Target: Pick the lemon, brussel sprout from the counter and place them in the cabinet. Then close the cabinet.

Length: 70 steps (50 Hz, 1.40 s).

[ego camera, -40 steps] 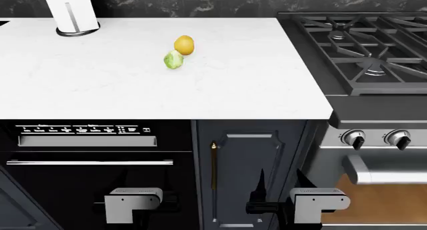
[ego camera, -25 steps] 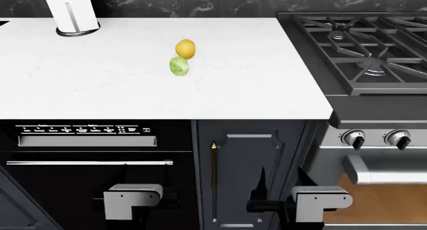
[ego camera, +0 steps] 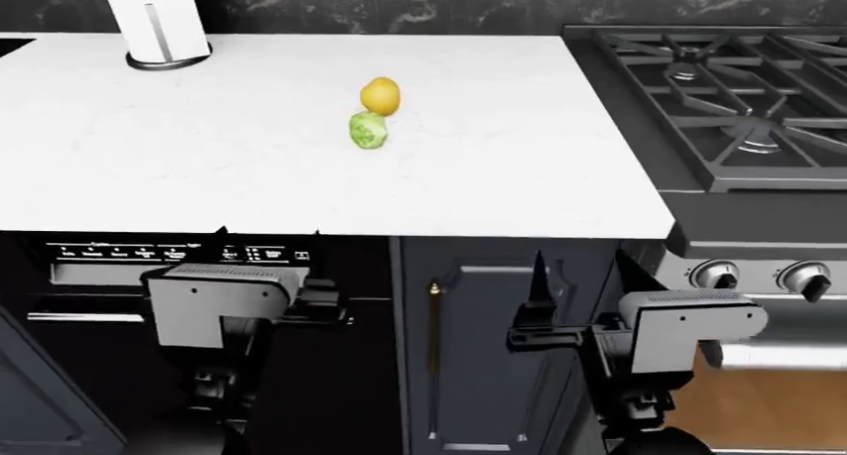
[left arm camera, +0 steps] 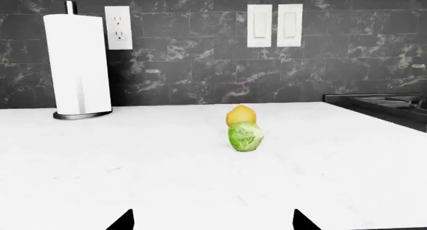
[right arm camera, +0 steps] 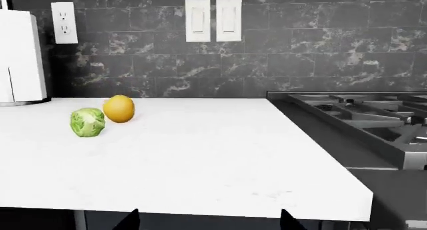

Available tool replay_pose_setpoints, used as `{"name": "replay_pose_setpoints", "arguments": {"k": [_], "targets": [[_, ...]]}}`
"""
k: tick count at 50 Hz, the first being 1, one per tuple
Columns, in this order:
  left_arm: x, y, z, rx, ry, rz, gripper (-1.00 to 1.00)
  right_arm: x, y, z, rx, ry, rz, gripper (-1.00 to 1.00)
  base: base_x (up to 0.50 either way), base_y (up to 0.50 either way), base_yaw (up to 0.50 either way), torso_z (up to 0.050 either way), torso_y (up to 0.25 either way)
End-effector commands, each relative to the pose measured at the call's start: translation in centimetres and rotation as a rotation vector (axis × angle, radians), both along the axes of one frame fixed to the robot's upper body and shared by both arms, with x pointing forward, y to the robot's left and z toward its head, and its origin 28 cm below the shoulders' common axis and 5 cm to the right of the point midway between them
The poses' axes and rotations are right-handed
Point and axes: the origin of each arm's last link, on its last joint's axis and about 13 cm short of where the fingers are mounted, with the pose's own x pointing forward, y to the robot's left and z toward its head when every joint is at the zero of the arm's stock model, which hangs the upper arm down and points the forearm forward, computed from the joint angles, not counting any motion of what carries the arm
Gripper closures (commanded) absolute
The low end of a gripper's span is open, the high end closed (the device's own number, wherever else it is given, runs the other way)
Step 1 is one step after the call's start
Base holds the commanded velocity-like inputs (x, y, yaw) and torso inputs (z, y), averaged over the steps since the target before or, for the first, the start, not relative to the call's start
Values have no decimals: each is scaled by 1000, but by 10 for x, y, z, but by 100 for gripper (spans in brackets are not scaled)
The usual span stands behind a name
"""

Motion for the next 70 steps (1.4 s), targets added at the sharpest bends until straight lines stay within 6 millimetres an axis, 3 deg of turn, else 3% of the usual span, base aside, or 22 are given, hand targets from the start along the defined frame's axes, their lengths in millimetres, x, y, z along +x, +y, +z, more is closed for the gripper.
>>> {"name": "replay_pose_setpoints", "arguments": {"k": [1, 11, 20, 42, 50, 70], "targets": [[-1, 7, 48, 25, -57, -29, -100, 4, -6, 51, -21, -100, 53, -100, 0, 0, 500, 0, 0], [0, 13, 71, 45, -93, -24, -100, 2, -13, 86, -51, -161, 53, -100, 0, 0, 500, 0, 0], [-1, 19, 97, 82, -132, -25, -100, -3, -21, 113, -81, -218, 39, -100, 386, 37, 23, 0, 0], [-16, 25, 145, 121, -172, -69, -100, -11, -35, 158, -117, -235, 38, -100, 447, 86, 0, 0, 0], [-15, 26, 145, 122, -223, -143, -100, -14, -36, 163, -122, -235, 45, -100, 82, 8, 0, 3, 0], [-17, 24, 142, 183, -201, -227, -100, -16, -37, 170, -122, -226, 65, -100, 254, 83, 0, 50, 0]]}}
